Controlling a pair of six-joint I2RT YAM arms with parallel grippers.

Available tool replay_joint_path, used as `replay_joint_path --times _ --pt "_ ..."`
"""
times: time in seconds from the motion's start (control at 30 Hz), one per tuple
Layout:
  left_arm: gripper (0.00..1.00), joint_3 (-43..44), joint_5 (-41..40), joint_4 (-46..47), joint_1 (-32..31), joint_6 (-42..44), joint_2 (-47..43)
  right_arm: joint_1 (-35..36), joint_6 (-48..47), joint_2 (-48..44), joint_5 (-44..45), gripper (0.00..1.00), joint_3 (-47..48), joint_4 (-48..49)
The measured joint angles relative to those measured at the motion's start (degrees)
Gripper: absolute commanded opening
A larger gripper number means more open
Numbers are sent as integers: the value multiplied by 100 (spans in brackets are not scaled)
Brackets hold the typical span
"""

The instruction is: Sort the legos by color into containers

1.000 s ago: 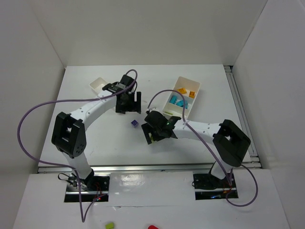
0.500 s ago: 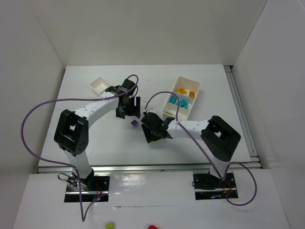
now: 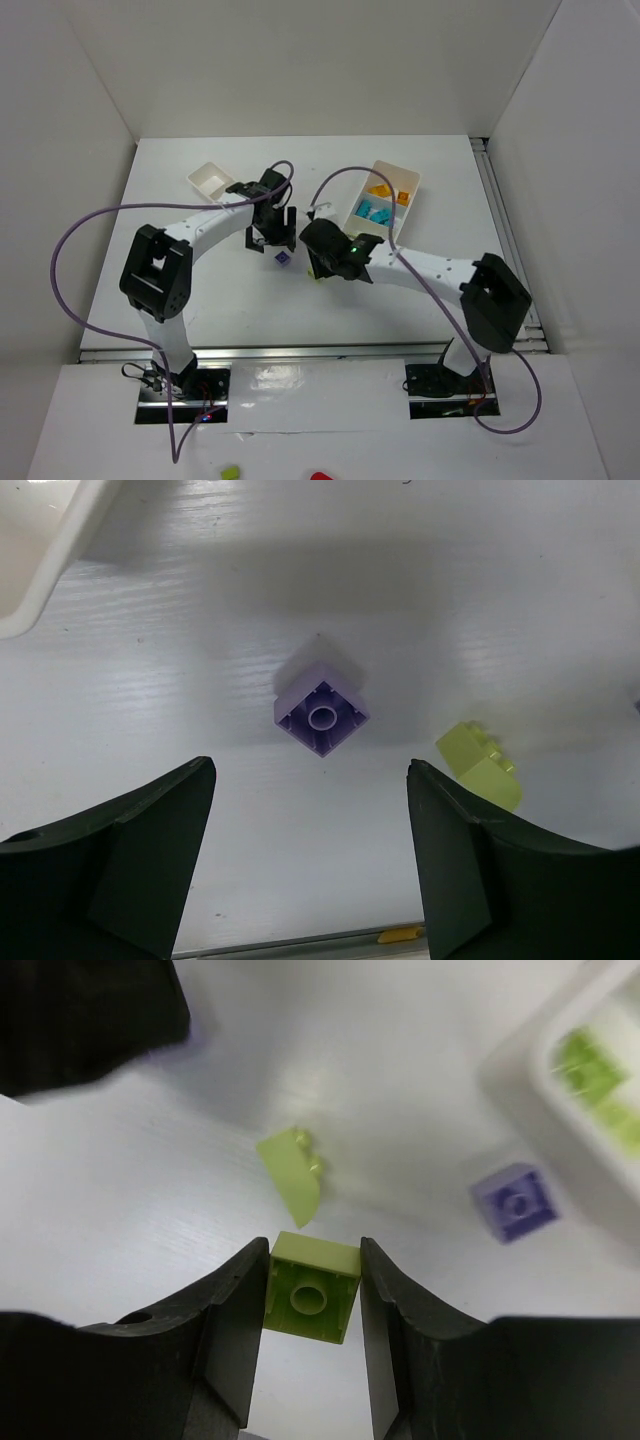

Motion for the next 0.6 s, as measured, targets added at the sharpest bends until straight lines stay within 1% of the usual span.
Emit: replay_joint_path --times 0.1,0.23,0.3,0.37,0.43,0.47,0.6 --pt "86 -9 17 46 -52 -4 52 -262 -76 -533 313 34 197 -168" --pt "86 -96 55 157 -157 -28 140 -1014 -155 -931 581 35 380 -195" --pt "86 -162 79 214 -197 -48 199 -1390 -208 -927 608 36 474 -247" --pt "83 -223 85 273 -214 -116 260 -1657 -245 -870 616 36 542 -291" --pt "82 -282 85 317 -212 -160 310 -1762 -269 -789 612 36 584 -313" --pt "79 -284 87 328 -212 -166 354 -1788 -286 -739 599 36 592 -308" --pt "74 -286 87 439 -212 -173 575 -1934 -304 -564 437 37 592 -304"
